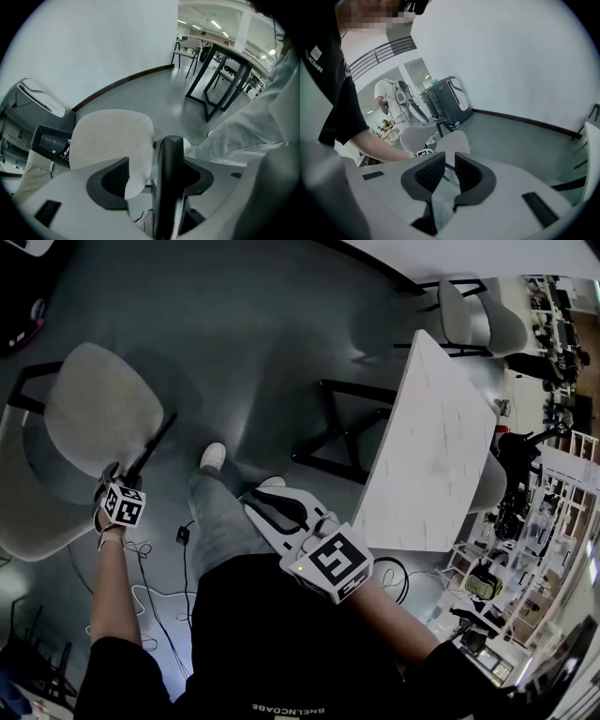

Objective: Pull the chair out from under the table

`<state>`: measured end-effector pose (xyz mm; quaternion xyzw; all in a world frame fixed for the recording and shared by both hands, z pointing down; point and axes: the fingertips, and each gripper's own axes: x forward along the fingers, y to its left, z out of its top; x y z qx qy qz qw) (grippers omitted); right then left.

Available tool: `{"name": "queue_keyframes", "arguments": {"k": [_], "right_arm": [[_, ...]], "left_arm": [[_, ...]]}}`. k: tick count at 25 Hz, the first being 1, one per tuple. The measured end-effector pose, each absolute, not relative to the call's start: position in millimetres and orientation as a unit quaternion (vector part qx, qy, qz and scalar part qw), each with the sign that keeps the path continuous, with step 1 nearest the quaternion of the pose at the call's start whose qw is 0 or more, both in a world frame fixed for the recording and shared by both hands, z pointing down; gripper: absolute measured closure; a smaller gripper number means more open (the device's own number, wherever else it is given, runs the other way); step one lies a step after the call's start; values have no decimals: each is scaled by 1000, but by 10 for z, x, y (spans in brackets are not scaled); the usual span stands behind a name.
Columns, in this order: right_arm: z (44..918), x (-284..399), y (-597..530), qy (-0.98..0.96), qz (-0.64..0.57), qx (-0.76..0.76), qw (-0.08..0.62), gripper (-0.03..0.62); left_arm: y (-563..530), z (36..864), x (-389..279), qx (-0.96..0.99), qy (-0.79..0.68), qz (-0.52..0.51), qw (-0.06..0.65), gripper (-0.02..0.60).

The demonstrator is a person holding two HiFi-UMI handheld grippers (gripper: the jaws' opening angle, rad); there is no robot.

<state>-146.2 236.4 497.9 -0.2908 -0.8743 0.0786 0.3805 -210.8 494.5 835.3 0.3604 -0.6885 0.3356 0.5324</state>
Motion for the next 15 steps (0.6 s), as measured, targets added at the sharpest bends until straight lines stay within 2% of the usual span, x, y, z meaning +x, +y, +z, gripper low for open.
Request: {"name": "queue_keyframes", "arguments": {"k": [8, 15], "right_arm": [[4836, -1512, 2087, -890, 96, -244, 372, 533], [4677, -1415, 1696, -910, 120, -216, 332, 533]], "left_arm": [[4627, 8039, -2185, 392, -679, 384, 488, 267], [3872, 7614, -2400, 434, -678, 404, 434, 265]]}}
